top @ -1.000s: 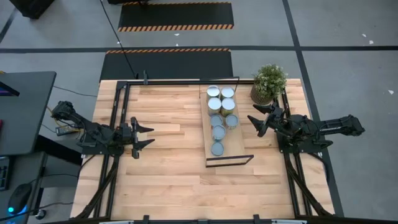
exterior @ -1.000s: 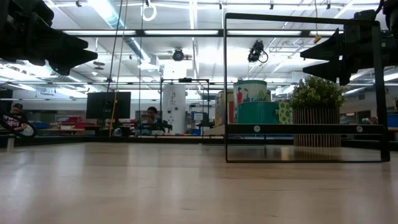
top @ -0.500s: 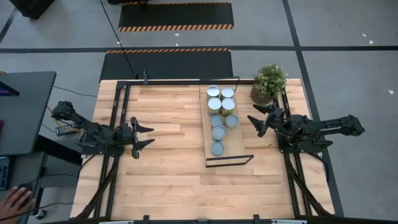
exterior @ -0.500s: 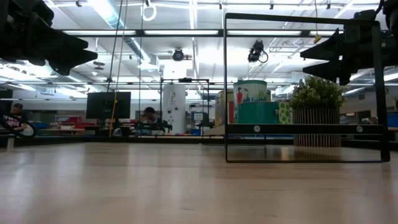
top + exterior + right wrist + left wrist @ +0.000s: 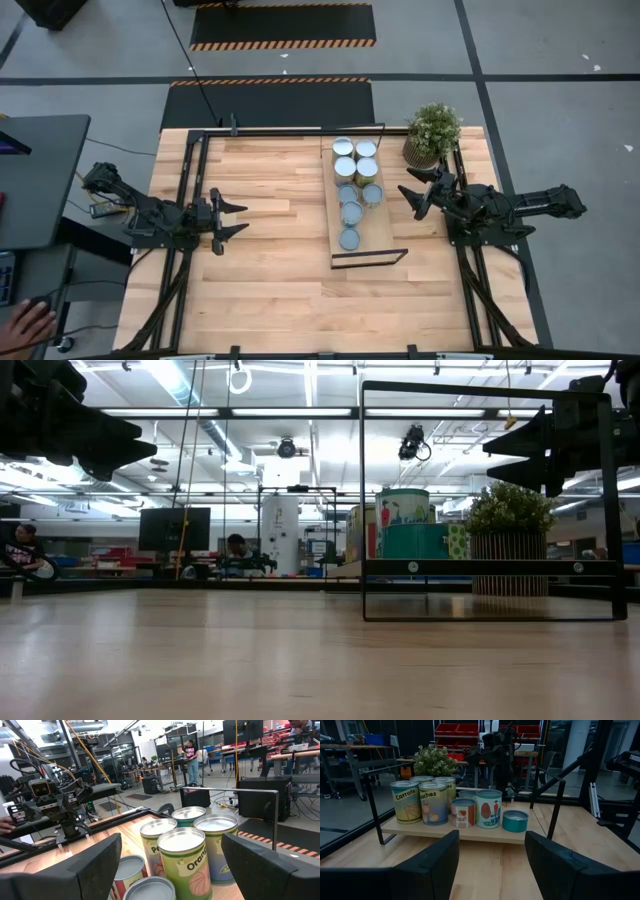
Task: Pick and place cans onto a shelf
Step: Return to Home Position
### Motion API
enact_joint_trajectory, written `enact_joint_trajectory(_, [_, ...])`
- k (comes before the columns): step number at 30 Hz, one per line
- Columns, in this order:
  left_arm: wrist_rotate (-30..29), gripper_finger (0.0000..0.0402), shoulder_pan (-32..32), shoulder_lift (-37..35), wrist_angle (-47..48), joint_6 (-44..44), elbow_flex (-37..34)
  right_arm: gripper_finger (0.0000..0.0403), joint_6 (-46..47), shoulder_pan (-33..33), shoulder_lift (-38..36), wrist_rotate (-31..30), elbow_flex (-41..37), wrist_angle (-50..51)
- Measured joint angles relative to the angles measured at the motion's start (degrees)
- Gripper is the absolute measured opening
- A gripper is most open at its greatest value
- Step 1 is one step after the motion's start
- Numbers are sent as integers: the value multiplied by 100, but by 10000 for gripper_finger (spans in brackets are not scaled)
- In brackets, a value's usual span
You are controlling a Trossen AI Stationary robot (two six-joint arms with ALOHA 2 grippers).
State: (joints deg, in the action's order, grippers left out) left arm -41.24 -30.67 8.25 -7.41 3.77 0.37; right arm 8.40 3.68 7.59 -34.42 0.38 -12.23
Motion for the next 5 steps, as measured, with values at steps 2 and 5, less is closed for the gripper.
enact_joint_trajectory(2, [1, 231, -1, -2, 1, 1, 0, 350, 1, -1, -1, -2, 0, 0])
enact_joint_trajectory(5, [1, 231, 1, 0, -1, 2, -1, 350, 1, 0, 0, 0, 0, 0])
